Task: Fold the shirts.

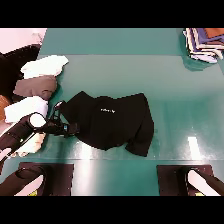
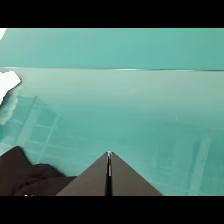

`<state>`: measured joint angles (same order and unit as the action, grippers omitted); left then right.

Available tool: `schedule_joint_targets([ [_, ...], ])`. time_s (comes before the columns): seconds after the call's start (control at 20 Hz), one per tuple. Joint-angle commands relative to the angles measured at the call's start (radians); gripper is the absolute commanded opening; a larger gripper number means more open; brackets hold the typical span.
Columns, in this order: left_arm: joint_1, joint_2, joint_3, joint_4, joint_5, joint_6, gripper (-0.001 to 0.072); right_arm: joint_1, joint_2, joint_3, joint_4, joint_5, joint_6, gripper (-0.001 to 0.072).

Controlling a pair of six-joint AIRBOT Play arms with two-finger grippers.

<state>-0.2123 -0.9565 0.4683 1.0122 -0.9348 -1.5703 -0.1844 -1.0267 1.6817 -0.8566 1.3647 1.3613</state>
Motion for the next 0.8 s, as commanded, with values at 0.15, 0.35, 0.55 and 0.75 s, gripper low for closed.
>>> schedule_joint_targets([
  [0.15,0.0,0.001,0.034,-0.041,0.019,0.06,0.0026,0.0,0.0,0.0,-0.008,0.021,0.001,0.0013],
  [0.35,0.0,0.001,0.237,0.095,0.026,0.048,0.0026,0.0,0.003,-0.017,-0.086,0.113,0.018,0.0013],
  [0.55,0.01,0.001,0.473,0.336,0.082,-0.028,0.0025,0.0,0.064,-0.297,-0.136,0.108,0.045,0.0013],
  [0.75,0.059,0.001,0.567,0.344,0.104,-0.027,0.0026,0.046,0.086,-0.727,-0.125,-0.068,0.045,0.0459],
])
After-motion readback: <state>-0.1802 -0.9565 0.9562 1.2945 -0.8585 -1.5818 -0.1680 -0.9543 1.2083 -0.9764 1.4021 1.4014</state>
